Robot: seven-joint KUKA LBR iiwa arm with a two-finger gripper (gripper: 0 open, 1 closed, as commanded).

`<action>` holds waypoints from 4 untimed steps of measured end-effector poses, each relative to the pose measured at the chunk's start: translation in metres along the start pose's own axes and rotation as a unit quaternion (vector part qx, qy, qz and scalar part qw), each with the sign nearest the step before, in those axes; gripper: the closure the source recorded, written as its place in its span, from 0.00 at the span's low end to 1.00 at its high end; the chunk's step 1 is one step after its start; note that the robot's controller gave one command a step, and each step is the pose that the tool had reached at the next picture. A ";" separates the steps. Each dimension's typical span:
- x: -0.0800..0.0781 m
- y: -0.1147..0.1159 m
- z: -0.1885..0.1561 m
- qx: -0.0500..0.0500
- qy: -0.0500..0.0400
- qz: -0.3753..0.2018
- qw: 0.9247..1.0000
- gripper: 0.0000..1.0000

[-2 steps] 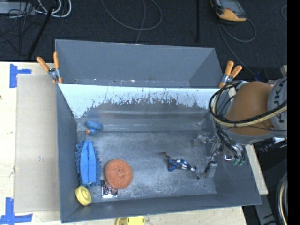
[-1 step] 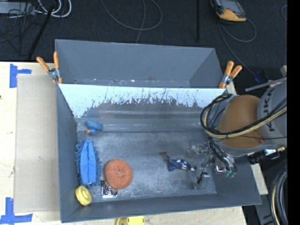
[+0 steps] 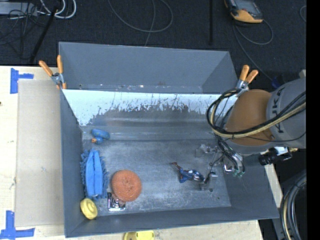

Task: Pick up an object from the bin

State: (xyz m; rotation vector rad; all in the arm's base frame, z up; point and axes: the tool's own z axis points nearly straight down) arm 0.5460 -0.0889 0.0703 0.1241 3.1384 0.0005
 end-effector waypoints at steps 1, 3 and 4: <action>0.016 0.021 0.001 0.000 0.002 0.026 1.000 1.00; 0.011 0.025 -0.109 0.000 0.000 0.024 1.000 1.00; 0.011 0.025 -0.109 0.000 0.000 0.024 1.000 1.00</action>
Offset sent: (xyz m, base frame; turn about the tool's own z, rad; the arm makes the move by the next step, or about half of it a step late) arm 0.0000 0.0000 0.0000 0.0000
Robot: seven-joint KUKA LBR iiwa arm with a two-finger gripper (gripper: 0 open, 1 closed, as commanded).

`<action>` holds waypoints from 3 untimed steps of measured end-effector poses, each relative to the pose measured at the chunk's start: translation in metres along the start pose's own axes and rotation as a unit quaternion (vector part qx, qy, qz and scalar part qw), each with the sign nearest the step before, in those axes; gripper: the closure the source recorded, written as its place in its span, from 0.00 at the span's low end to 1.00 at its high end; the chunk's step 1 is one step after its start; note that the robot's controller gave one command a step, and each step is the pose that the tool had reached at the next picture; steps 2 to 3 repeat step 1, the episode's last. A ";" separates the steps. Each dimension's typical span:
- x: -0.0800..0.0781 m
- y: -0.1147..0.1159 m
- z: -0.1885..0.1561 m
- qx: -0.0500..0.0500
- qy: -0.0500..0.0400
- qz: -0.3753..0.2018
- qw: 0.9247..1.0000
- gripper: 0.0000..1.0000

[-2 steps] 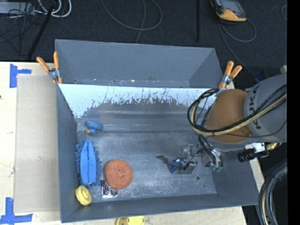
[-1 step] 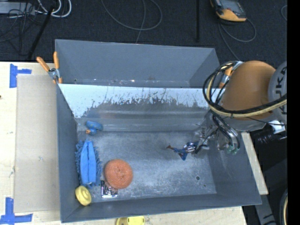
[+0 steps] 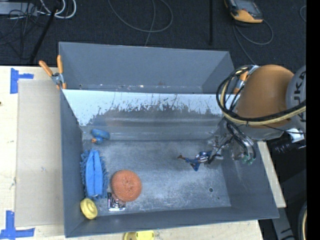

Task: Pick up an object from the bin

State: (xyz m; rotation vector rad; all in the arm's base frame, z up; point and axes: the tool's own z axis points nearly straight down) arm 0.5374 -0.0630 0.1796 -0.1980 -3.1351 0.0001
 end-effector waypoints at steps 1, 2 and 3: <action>0.006 0.006 -0.042 0.000 0.004 -0.006 1.000 1.00; 0.006 0.006 -0.042 0.000 0.004 -0.006 1.000 1.00; 0.006 0.006 -0.042 0.000 0.004 -0.006 1.000 1.00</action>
Offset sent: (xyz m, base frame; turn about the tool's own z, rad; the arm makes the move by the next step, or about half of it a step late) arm 0.0137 0.0162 0.1704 -0.0174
